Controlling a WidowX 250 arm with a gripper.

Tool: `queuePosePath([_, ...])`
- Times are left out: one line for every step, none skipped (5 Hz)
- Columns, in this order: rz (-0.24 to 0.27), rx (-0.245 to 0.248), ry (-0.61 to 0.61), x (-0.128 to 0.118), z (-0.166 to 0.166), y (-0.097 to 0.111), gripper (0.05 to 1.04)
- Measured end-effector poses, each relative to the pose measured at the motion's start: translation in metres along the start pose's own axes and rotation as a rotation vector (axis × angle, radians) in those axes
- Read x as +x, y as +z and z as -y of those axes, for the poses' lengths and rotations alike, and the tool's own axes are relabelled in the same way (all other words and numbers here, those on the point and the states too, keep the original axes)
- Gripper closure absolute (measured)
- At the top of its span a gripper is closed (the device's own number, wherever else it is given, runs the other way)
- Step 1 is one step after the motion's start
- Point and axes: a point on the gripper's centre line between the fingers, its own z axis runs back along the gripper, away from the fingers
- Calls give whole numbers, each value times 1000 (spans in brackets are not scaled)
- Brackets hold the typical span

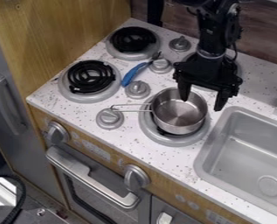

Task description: Move the silver pot to the lower left burner

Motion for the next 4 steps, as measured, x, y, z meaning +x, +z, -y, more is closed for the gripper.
queuePosePath([-38,12,-1,-8,-2,-12,83])
queuePosePath([-31,15,-12,-10,2,-25,83])
queuePosePath([-35,8,-6,-13,4,-38,83])
queuePosePath([-51,1,0,-13,7,-54,85])
